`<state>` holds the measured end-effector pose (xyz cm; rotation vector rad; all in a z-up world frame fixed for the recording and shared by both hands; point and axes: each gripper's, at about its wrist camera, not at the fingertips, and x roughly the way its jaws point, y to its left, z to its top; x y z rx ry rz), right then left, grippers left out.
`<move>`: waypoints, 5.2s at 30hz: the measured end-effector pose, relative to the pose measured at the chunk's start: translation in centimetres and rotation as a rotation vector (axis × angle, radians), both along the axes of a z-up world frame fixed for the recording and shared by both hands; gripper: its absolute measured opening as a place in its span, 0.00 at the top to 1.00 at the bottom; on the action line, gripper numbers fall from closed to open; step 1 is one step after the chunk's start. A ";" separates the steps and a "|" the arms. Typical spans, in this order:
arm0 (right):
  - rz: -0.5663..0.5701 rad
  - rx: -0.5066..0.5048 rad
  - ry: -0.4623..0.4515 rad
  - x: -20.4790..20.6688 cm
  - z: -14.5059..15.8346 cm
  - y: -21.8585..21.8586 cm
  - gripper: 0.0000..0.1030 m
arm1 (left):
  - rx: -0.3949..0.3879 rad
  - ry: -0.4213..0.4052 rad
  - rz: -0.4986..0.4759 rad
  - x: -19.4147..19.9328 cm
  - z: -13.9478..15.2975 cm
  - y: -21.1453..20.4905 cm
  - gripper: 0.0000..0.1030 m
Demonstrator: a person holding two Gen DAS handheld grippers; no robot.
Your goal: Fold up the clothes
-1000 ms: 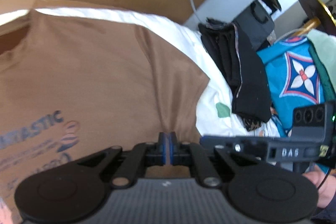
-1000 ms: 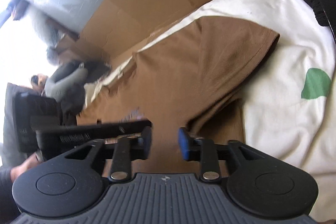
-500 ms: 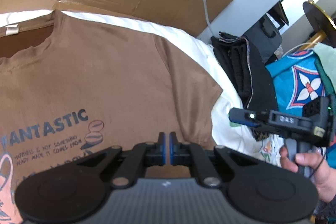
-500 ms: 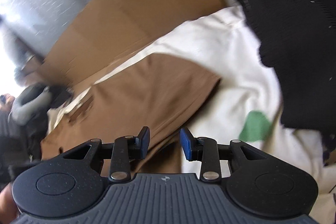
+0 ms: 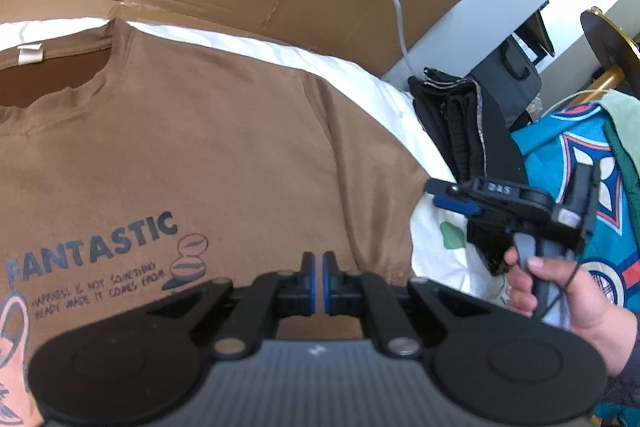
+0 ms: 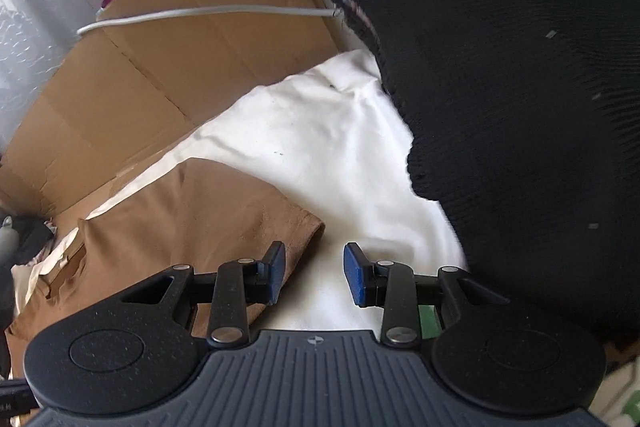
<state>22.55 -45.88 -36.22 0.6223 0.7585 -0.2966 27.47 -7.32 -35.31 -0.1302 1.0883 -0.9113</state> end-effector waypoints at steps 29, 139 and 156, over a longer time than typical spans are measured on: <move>0.131 -0.025 -0.089 1.5 3.9 0.6 0.98 | -0.009 -0.097 -0.005 4.4 0.6 -3.3 0.98; 0.387 -0.256 0.080 16.9 2.3 6.9 0.86 | -0.151 0.063 0.256 9.5 -3.7 3.4 0.97; 0.429 -0.326 0.134 19.9 0.7 9.9 0.86 | -0.141 0.109 0.264 9.7 -4.7 4.5 0.97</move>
